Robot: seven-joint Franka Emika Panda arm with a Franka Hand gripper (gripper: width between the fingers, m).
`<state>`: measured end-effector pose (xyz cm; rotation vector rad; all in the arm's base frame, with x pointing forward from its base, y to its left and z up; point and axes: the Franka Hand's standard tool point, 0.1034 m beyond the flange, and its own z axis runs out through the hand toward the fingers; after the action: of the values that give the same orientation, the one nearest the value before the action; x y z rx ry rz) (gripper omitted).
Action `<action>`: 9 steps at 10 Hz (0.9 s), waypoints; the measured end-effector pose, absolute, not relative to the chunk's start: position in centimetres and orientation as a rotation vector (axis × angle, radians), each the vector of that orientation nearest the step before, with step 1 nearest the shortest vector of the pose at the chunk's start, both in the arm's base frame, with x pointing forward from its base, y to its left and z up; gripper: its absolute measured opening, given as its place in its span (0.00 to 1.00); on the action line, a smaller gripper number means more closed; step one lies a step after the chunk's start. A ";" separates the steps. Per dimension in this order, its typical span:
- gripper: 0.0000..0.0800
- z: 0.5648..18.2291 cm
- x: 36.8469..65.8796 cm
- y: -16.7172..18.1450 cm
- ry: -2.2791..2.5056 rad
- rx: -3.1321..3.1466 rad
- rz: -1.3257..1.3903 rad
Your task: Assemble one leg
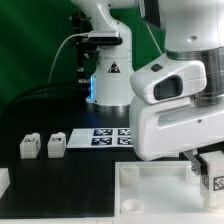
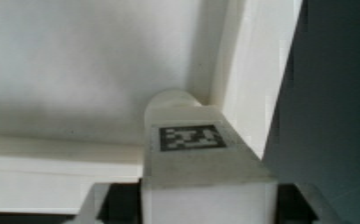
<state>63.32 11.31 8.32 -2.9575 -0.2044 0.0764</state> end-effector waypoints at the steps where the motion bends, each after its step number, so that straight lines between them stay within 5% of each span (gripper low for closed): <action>1: 0.38 8.3 63.4 11.0 -0.123 -2.952 0.080; 9: 0.37 8.0 63.2 11.6 1.667 -2.437 0.274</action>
Offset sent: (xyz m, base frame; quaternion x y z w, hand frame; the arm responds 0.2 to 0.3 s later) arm 0.0025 0.0189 -0.0001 0.0361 0.0035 0.4454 0.8946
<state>63.24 11.58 8.04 -2.4367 1.6667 0.2739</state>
